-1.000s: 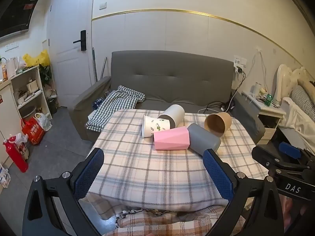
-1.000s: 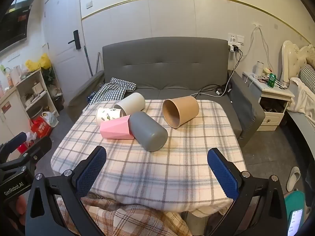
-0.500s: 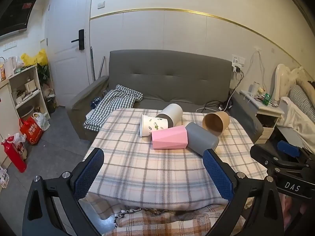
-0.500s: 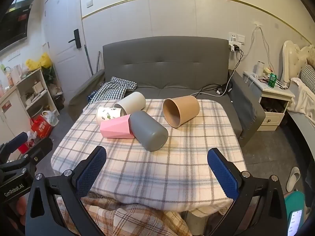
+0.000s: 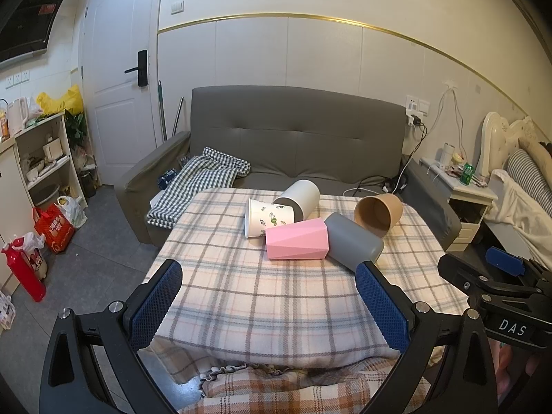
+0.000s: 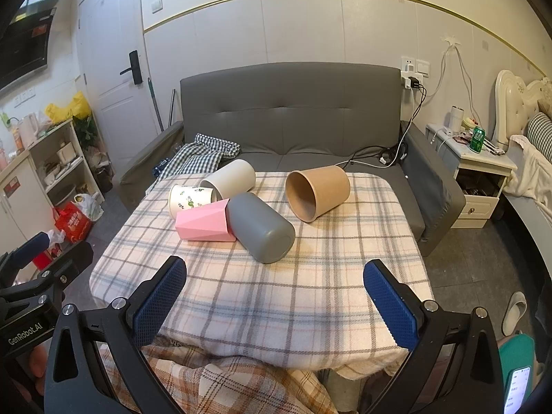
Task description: Flip cup upside down
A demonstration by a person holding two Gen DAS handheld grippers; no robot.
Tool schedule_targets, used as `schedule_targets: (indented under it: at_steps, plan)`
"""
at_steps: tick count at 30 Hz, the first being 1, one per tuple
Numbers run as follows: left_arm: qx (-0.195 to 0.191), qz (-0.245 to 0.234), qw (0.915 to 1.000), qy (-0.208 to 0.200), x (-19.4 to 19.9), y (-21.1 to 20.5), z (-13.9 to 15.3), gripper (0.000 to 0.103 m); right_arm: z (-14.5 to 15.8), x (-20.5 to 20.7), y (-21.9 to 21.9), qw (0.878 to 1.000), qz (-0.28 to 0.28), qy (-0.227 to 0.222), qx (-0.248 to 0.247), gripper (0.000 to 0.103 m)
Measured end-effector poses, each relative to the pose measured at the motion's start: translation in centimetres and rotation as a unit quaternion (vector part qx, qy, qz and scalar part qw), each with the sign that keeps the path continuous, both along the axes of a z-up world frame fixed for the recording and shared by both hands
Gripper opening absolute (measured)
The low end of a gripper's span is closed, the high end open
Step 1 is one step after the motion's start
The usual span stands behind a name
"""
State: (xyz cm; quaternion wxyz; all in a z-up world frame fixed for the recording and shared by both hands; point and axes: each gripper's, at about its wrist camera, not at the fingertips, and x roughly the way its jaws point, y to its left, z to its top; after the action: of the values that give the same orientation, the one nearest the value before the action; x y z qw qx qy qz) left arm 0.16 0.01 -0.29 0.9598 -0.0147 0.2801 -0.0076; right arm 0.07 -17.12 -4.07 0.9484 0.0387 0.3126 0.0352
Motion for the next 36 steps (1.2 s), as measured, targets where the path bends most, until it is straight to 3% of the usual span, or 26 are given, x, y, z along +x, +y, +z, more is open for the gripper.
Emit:
schedule_targets:
  at_steps: [36]
  plan:
    - [-0.006,-0.005,1.0000,0.006,-0.18,-0.34,-0.77,0.103,-0.15,0.12,-0.07,1.000,0.000,0.002,0.001,0.103]
